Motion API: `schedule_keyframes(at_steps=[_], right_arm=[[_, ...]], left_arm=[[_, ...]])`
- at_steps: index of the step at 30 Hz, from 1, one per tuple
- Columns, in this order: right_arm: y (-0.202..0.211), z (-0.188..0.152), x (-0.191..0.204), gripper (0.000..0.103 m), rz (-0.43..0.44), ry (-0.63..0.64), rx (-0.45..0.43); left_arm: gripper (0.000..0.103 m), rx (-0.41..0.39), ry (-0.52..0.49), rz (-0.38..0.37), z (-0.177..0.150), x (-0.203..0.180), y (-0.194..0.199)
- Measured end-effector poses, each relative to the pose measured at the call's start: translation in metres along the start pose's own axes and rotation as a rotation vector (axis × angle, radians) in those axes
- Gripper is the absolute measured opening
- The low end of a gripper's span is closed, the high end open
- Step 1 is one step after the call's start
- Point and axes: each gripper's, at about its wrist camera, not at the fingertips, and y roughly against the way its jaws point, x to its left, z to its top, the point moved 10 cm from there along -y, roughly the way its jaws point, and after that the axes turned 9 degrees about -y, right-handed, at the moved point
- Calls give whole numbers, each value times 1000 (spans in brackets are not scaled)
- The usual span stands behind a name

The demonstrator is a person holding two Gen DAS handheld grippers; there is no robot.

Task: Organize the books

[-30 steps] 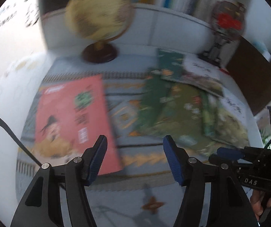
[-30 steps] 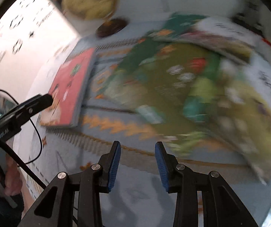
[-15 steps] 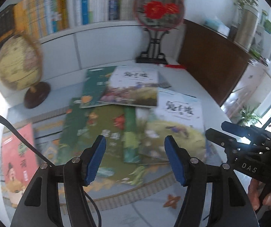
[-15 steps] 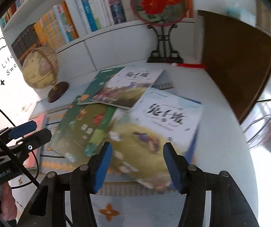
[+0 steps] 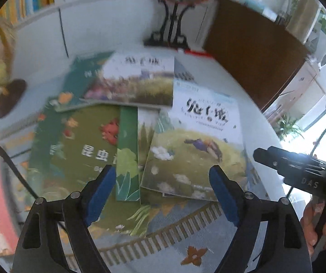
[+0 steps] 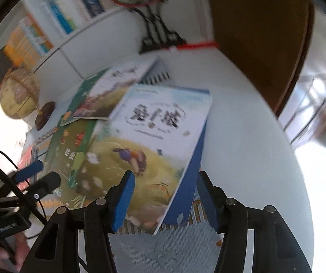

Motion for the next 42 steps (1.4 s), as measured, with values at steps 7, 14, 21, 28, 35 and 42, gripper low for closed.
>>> schedule_keyframes(at_steps=[7, 14, 21, 28, 35, 42], right_arm=[[-29, 0, -15, 54, 1, -52, 55], [-40, 27, -1, 54, 5, -1, 31], [-58, 75, 62, 54, 152, 71, 28], [-108, 128, 96, 54, 180, 45, 37], [-143, 147, 113, 54, 146, 125, 76], [-157, 153, 120, 54, 116, 166, 72]], left_arm=[[81, 48, -35, -47, 15, -4, -38], [76, 98, 7, -82, 16, 4, -61], [79, 12, 32, 26, 60, 68, -42], [82, 103, 106, 44, 104, 142, -88], [88, 114, 45, 57, 110, 137, -116], [91, 117, -50, 12, 108, 104, -115]])
